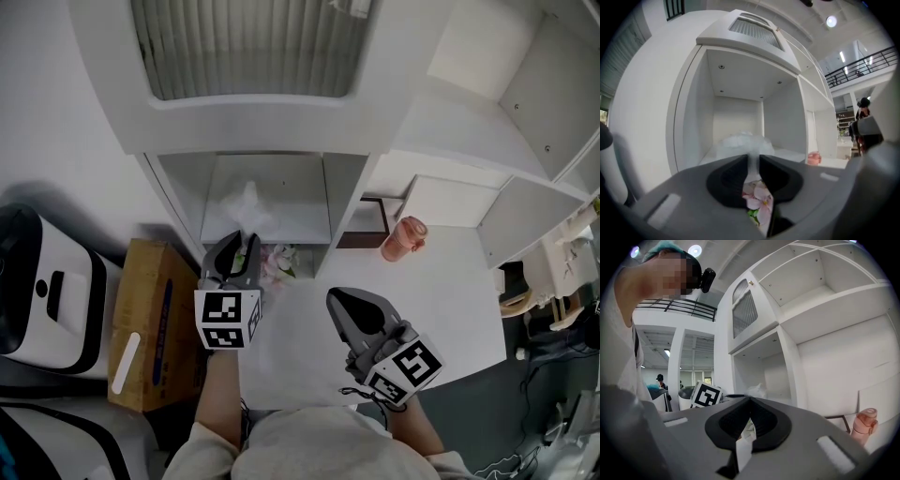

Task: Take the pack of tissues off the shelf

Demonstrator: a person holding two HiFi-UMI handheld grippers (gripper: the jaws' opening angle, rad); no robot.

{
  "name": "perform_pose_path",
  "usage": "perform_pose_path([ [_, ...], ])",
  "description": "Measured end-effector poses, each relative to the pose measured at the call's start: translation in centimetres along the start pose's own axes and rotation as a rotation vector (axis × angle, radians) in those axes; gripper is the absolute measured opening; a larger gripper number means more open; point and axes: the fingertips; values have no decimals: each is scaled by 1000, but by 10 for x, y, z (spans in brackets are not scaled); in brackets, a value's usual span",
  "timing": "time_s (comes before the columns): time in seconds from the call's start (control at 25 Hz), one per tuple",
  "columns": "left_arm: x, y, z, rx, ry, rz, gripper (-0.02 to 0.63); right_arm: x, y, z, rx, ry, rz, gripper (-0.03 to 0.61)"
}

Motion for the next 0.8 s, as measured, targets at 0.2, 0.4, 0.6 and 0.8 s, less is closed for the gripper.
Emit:
perform_pose_path([
  [0.2,3,9,10,42,14,-14,49,-2,2,2,7,11,-1,-7],
  [0.4,6,17,26,67,32,-18,42,-5,4,8,22,31,3,-8],
  [0.6,15,22,48,78,60,-20,38,-8,7,18,31,59,4,-8],
  [0.8,27,30,75,98,84,-14,38,-12,12,29,39,92,12,-7],
])
Point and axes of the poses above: the fingertips, and each gripper's own axes: z backward along the fingers, x to its right, y out of its top, and after that the axes turned 1 degree about z, right-handed
